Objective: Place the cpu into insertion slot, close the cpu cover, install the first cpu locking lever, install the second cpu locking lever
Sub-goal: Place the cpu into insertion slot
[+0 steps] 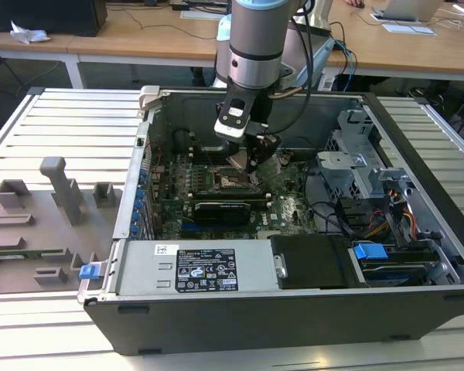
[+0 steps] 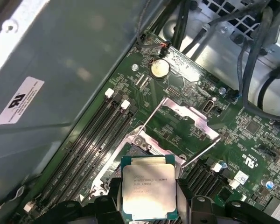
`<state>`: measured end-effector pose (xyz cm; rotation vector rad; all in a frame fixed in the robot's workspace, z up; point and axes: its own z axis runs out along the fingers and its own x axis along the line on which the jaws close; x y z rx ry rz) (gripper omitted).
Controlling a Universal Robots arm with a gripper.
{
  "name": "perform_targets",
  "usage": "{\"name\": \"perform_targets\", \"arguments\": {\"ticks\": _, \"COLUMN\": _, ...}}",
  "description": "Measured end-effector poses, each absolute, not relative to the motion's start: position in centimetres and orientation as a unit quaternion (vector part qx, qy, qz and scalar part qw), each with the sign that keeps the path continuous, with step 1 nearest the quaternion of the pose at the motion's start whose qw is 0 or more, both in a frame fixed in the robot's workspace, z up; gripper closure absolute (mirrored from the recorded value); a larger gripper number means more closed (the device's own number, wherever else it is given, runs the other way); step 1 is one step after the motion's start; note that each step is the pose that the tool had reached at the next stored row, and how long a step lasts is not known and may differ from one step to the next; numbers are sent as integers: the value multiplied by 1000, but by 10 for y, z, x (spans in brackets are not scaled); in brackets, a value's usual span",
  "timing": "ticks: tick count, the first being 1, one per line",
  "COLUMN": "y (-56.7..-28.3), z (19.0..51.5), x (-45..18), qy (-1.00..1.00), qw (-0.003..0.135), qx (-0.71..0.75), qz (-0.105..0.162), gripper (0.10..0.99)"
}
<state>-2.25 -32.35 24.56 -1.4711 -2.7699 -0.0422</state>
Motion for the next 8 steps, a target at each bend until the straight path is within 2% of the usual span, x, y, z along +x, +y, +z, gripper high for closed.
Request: {"name": "perform_targets", "arguments": {"ticks": 8, "y": -323, "z": 245, "x": -22, "qy": -869, "qw": 2, "qx": -494, "qz": -14, "gripper": 541}}
